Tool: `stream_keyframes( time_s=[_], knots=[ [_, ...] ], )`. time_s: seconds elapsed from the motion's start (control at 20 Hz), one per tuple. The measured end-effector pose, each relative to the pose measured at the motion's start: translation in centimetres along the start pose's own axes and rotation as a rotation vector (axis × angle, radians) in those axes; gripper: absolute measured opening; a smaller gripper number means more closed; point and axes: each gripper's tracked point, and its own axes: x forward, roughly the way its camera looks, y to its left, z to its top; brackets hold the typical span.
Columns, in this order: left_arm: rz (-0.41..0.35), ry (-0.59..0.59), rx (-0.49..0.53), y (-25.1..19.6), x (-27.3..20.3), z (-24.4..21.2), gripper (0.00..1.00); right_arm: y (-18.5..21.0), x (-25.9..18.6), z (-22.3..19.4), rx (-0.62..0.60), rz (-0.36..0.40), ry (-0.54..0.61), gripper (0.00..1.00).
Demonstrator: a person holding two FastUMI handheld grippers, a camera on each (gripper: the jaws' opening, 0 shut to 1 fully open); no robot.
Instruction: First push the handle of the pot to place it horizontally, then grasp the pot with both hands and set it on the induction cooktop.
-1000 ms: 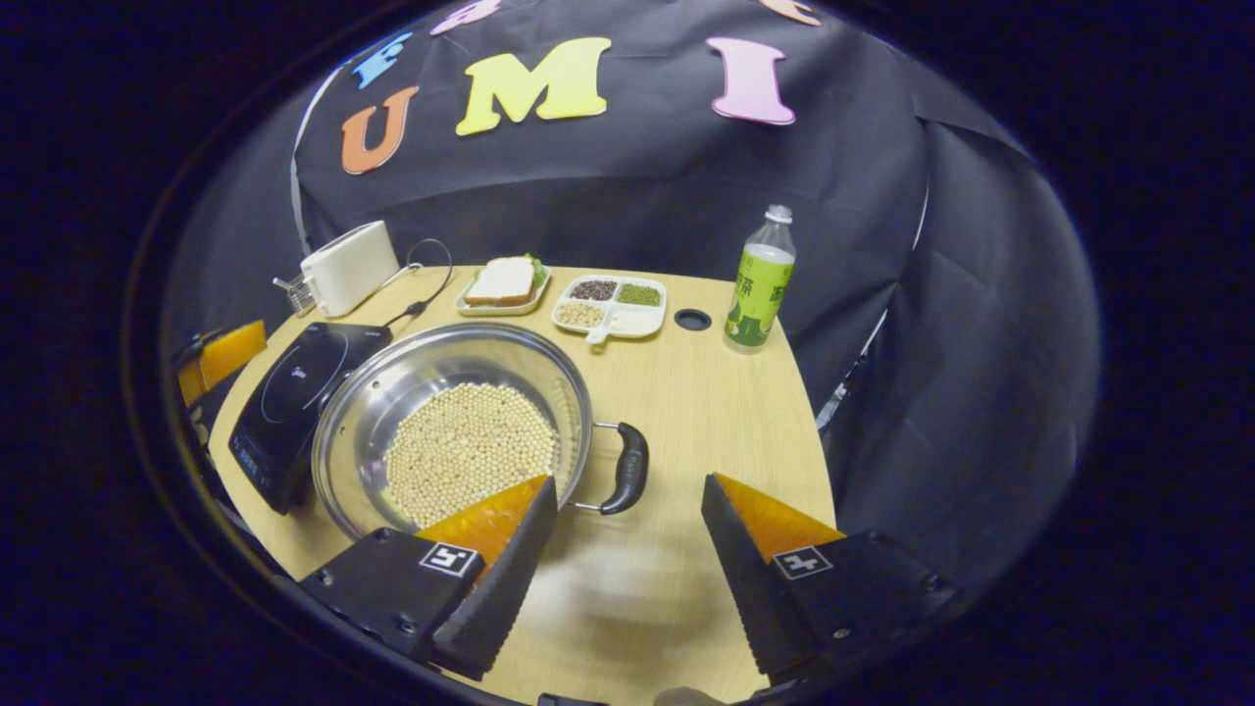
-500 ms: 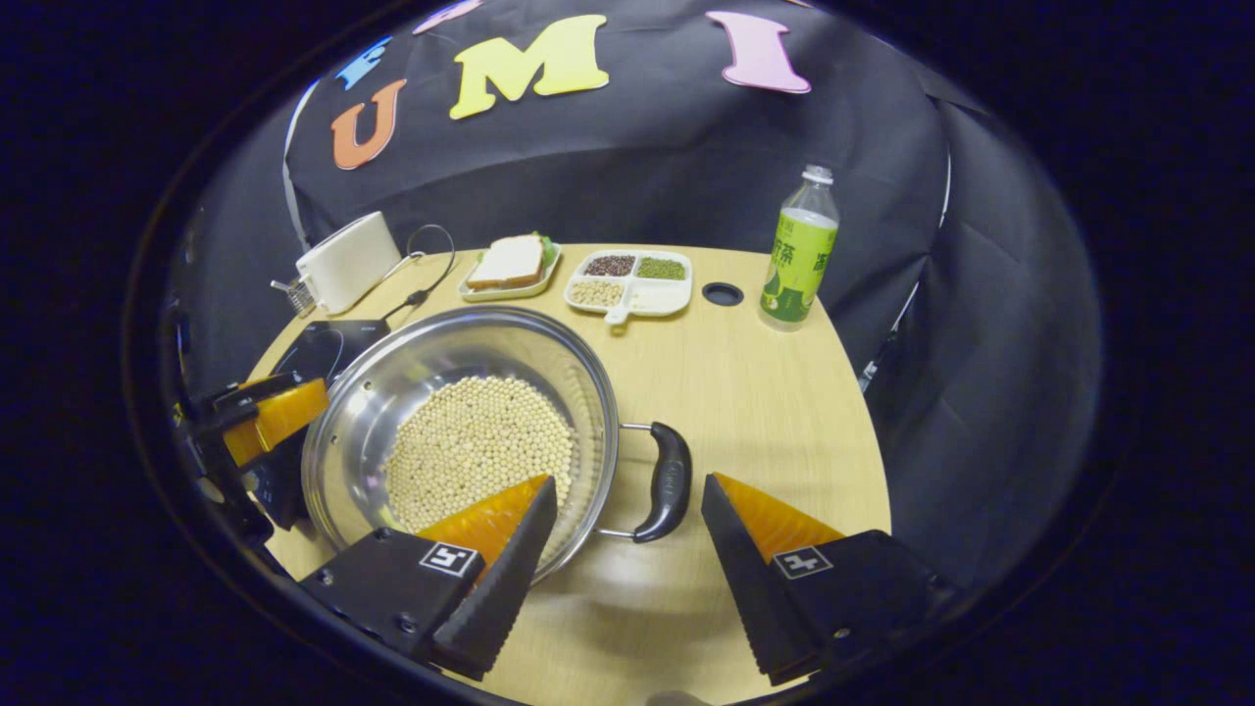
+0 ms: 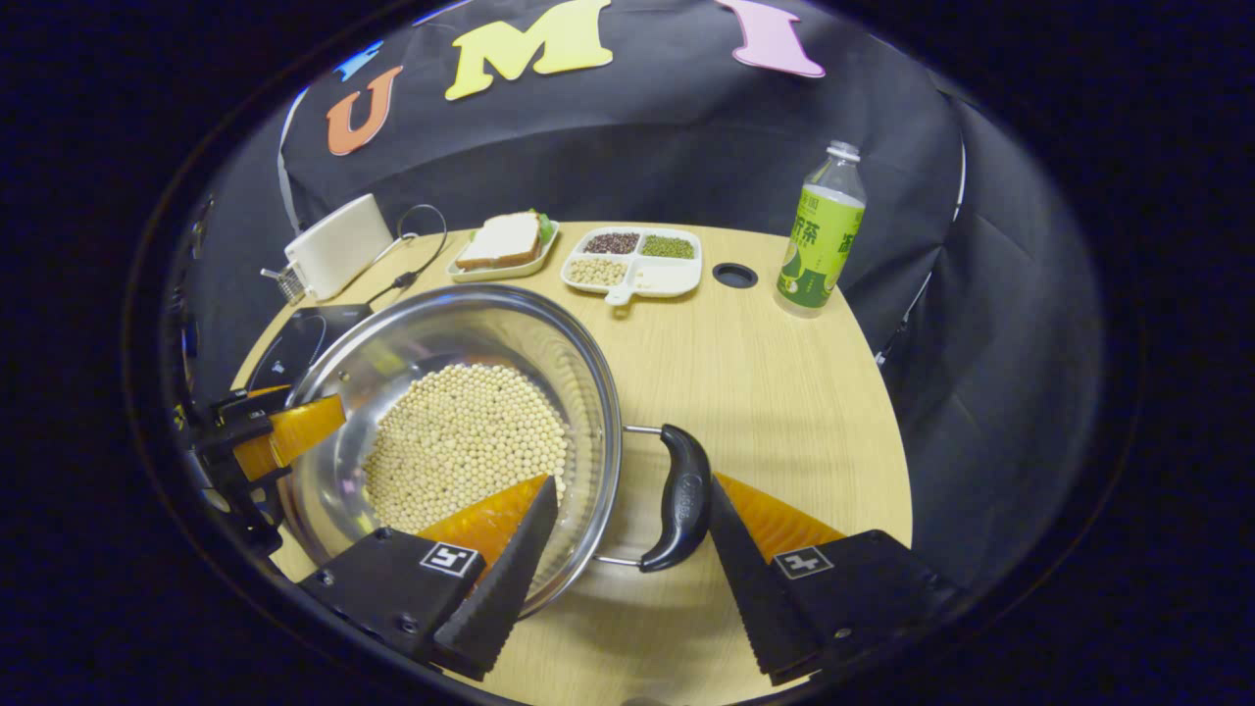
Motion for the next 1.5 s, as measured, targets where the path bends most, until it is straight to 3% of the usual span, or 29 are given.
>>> stream_keyframes(
  time_s=[0.25, 0.4, 0.45, 0.5, 0.6, 0.65, 0.75, 0.8, 0.85, 0.9, 0.95, 1.0, 1.05, 1.1, 1.15, 1.2, 1.5],
  knots=[
    [0.001, 0.041, 0.007, -0.2, 0.5, 0.0, 0.96, 0.0, 1.2, -0.7, -0.004, -0.018, 0.050, 0.96],
    [0.015, 0.073, -0.005, 0.2, 0.6, -0.3, 0.96, -0.7, 1.2, -0.6, 0.021, -0.061, 0.053, 0.77],
    [0.025, 0.076, -0.002, 0.5, 0.6, -0.2, 0.89, -0.7, 1.2, -0.6, 0.040, -0.064, 0.062, 0.81],
    [0.036, 0.093, 0.000, 0.8, 0.6, -0.5, 0.84, -0.7, 1.4, -0.7, 0.058, -0.064, 0.068, 0.75],
    [0.043, 0.121, 0.016, 0.7, 0.7, -0.8, 0.75, -0.7, 1.3, -0.6, 0.084, -0.063, 0.080, 0.71],
    [0.055, 0.134, 0.025, 0.8, 0.7, -0.9, 0.87, -0.7, 1.1, -0.6, 0.090, -0.067, 0.086, 0.70],
    [0.067, 0.147, 0.025, 1.2, 1.1, -0.6, 0.82, -0.8, 1.3, -0.6, 0.102, -0.070, 0.101, 0.67],
    [0.061, 0.157, 0.010, 1.0, 0.8, -1.0, 0.69, -0.7, 1.3, -0.6, 0.106, -0.069, 0.112, 0.65],
    [0.050, 0.156, -0.011, 0.8, 0.6, -0.9, 0.66, -0.7, 1.2, -0.6, 0.110, -0.068, 0.119, 0.63],
    [0.043, 0.165, -0.021, 0.8, 0.7, -0.9, 0.74, -0.7, 1.1, -0.5, 0.118, -0.069, 0.121, 0.60],
    [0.033, 0.166, -0.018, 0.8, 0.7, -0.7, 0.49, -0.7, 1.1, -0.5, 0.115, -0.073, 0.116, 0.59],
    [0.035, 0.171, -0.016, 0.9, 0.7, -0.8, 0.58, -0.7, 0.9, -0.5, 0.112, -0.071, 0.119, 0.57],
    [0.035, 0.164, -0.018, 1.0, 0.8, -0.5, 0.55, -0.6, 0.9, -0.5, 0.116, -0.069, 0.116, 0.56],
    [0.031, 0.162, -0.012, 1.0, 0.7, -0.3, 0.43, -0.5, 0.7, -0.4, 0.118, -0.066, 0.111, 0.58],
    [0.030, 0.147, -0.003, 1.0, 0.6, 0.1, 0.65, -0.5, 0.7, -0.2, 0.119, -0.062, 0.105, 0.55],
    [0.031, 0.142, 0.008, 1.2, 0.3, 0.2, 0.54, -0.5, 0.5, -0.1, 0.117, -0.062, 0.098, 0.55],
    [0.016, 0.126, 0.002, 1.9, -1.3, 1.6, 0.54, 0.7, -2.1, 1.3, 0.114, -0.075, 0.080, 0.55]
  ],
)
